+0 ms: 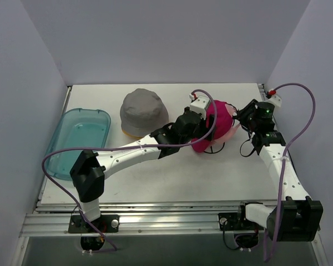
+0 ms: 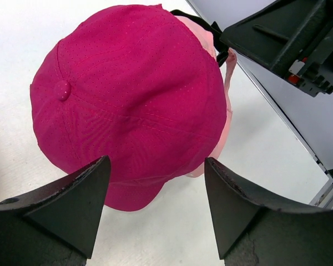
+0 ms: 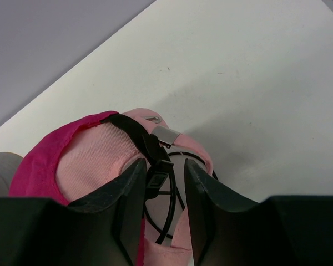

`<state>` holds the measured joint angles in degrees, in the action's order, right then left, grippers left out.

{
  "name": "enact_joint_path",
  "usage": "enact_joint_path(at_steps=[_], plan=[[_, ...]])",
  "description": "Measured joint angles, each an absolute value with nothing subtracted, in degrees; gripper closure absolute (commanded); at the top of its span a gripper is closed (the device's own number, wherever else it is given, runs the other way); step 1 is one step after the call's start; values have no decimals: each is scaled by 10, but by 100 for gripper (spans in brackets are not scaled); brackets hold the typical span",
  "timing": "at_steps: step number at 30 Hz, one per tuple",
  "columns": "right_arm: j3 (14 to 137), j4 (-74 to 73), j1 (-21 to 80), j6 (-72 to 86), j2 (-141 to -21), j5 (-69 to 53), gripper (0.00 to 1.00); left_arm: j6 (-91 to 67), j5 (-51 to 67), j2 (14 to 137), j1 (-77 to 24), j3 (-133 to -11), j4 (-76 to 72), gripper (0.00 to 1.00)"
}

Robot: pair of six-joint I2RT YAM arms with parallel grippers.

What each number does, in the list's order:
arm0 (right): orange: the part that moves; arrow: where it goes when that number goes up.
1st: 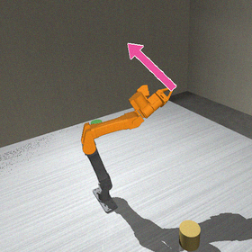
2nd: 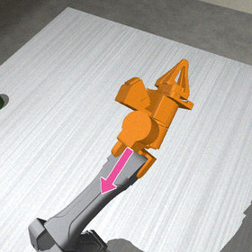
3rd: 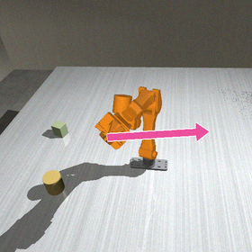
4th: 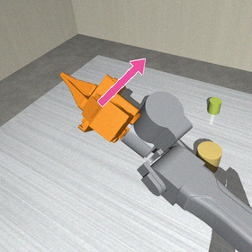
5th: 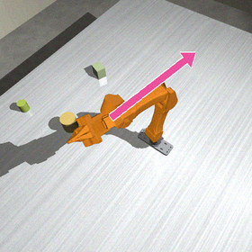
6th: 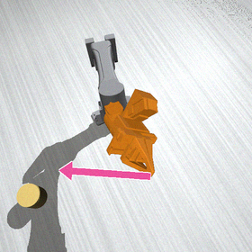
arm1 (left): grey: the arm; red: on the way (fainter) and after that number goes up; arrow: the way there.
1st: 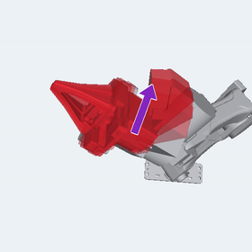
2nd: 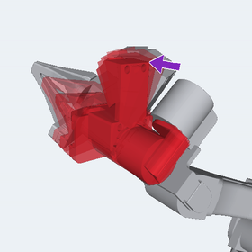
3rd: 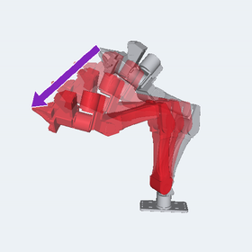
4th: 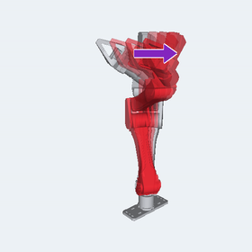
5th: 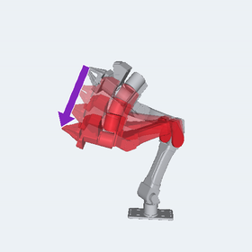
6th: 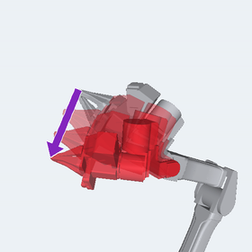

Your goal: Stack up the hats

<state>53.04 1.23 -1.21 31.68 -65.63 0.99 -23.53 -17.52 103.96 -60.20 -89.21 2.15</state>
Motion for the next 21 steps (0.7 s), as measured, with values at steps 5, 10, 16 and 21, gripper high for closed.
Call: enact_joint_path(at_steps=[5, 10, 16, 21], plan=[[539, 21, -12, 317, -682, 4, 69, -237, -173, 1041, -602, -892, 21, 23], [542, 30, -12, 317, -694, -7, 71, -238, -173, 1040, -602, -890, 18, 23], [559, 36, -13, 319, -712, -16, 75, -239, -174, 1032, -602, -856, 10, 22], [564, 37, -15, 325, -722, -22, 92, -239, -177, 1015, -602, -834, 9, 22]])
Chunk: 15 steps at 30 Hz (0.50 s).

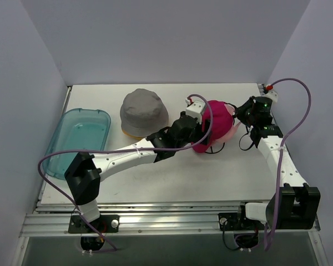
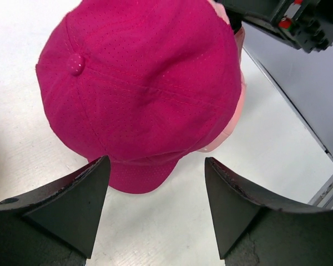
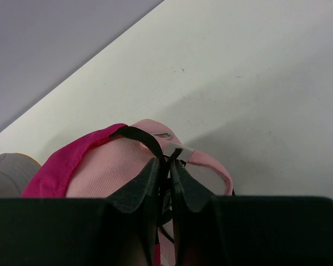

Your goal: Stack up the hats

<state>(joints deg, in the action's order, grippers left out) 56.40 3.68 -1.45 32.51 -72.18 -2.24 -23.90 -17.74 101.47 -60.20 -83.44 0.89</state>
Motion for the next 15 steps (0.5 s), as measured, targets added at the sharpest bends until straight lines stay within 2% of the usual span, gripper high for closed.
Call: enact_joint_path(at_steps=[2, 15], plan=[[565, 37, -15, 327, -722, -23, 100, -239, -178, 1002, -602, -829, 7, 22], [595, 3, -15, 327, -690, -23, 100, -241, -191, 965, -597, -827, -1, 22]])
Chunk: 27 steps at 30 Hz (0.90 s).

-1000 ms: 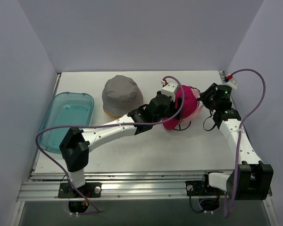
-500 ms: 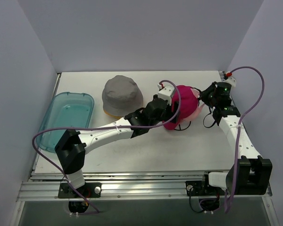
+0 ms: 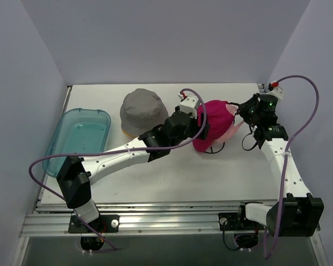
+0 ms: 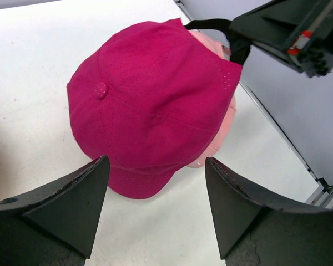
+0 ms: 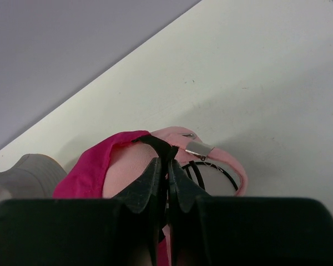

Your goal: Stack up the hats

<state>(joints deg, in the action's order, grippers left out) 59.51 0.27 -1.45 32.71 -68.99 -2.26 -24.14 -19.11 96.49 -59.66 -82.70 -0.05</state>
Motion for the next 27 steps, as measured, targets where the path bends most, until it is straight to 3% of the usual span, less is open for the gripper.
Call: enact_joint_path(at_steps=[27], plan=[[608, 4, 6, 244, -665, -80, 100, -268, -166, 984, -556, -876, 43, 21]])
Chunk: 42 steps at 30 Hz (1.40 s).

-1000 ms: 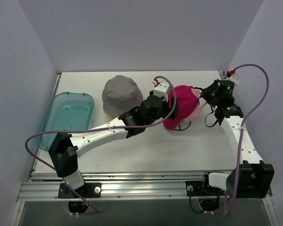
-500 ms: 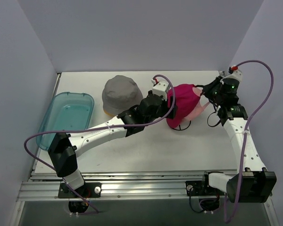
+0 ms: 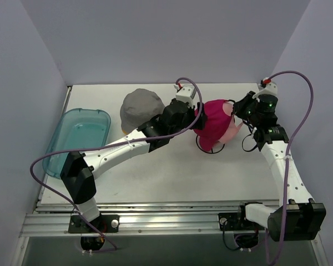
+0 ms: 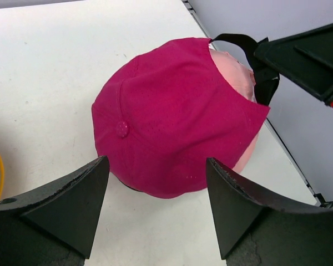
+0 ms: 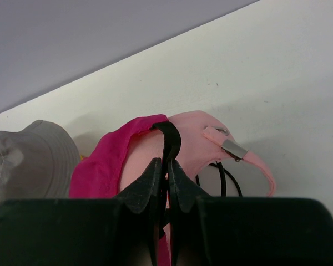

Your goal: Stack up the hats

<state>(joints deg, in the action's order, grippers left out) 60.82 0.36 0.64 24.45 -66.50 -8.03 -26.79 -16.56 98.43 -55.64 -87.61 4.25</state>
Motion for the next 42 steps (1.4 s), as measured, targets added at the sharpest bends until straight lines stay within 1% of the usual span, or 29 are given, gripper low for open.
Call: enact_joint_path(at_steps=[5, 15, 18, 22, 23, 26, 27, 28, 34, 42], plan=[[598, 11, 11, 237, -664, -81, 100, -269, -148, 1018, -546, -908, 50, 25], [595, 16, 12, 230, -657, -80, 100, -279, -105, 1056, -528, -912, 49, 30], [594, 18, 12, 230, -657, -80, 100, -282, -91, 1059, -524, -912, 47, 39], [592, 21, 12, 228, -657, -81, 100, -283, -72, 1061, -520, -912, 30, 62], [592, 22, 12, 227, -657, -81, 100, -283, -69, 1061, -520, -912, 27, 72], [592, 24, 12, 225, -657, -82, 100, -283, -60, 1062, -520, -912, 23, 85], [592, 25, 12, 224, -657, -84, 100, -282, -57, 1063, -520, -913, 23, 93], [592, 27, 12, 224, -657, -84, 100, -282, -56, 1064, -520, -914, 23, 97], [592, 44, 20, 221, -657, -102, 100, -280, -55, 1070, -520, -922, 29, 98], [592, 69, 61, 204, -653, -115, 100, -276, -71, 1069, -520, -923, 38, 98]])
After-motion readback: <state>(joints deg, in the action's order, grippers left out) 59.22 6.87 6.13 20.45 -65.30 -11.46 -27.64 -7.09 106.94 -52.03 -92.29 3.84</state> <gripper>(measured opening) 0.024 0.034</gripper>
